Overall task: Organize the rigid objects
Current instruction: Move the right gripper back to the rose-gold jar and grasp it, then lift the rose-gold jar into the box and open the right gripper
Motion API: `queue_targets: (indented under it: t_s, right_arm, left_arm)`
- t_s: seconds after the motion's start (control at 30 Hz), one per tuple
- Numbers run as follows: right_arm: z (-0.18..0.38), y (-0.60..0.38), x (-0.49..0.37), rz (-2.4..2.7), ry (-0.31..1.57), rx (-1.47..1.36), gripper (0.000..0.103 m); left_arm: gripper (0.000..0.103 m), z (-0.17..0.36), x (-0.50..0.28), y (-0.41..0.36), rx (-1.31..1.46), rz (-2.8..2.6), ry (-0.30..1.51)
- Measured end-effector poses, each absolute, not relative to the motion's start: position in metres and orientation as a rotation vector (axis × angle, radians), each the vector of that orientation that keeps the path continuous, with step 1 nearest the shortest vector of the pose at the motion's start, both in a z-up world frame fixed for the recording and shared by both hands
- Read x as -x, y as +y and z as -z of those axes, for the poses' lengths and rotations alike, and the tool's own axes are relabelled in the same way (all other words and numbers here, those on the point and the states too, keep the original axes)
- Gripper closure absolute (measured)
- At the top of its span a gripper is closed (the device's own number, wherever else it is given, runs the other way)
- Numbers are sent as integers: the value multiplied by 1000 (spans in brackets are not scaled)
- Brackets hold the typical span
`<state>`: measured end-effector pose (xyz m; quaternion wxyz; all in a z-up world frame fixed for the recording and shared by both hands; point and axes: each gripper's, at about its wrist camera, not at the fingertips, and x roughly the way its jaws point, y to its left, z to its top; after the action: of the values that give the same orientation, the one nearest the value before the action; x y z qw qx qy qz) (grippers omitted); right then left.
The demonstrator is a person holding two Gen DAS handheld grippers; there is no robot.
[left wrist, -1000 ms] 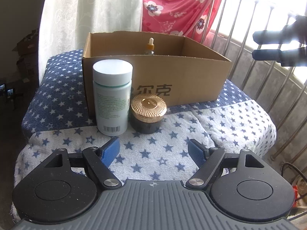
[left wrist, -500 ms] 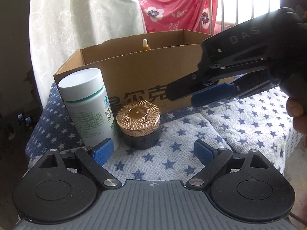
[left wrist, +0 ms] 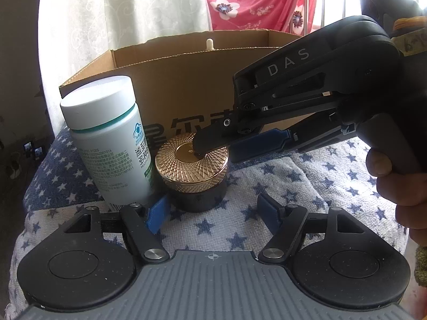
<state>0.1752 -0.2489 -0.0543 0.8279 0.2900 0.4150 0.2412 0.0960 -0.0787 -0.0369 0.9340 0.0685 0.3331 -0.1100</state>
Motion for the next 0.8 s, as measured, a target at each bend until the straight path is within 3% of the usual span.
queue_targets:
  t_s: [0.27, 0.8]
  right_arm:
    - [54, -247, -169, -513, 892, -631, 63]
    - [48, -282, -118, -368, 903, -724, 63]
  left_arm:
    - [44, 34, -94, -68, -70, 210, 693]
    - [47, 25, -66, -81, -12, 425, 752]
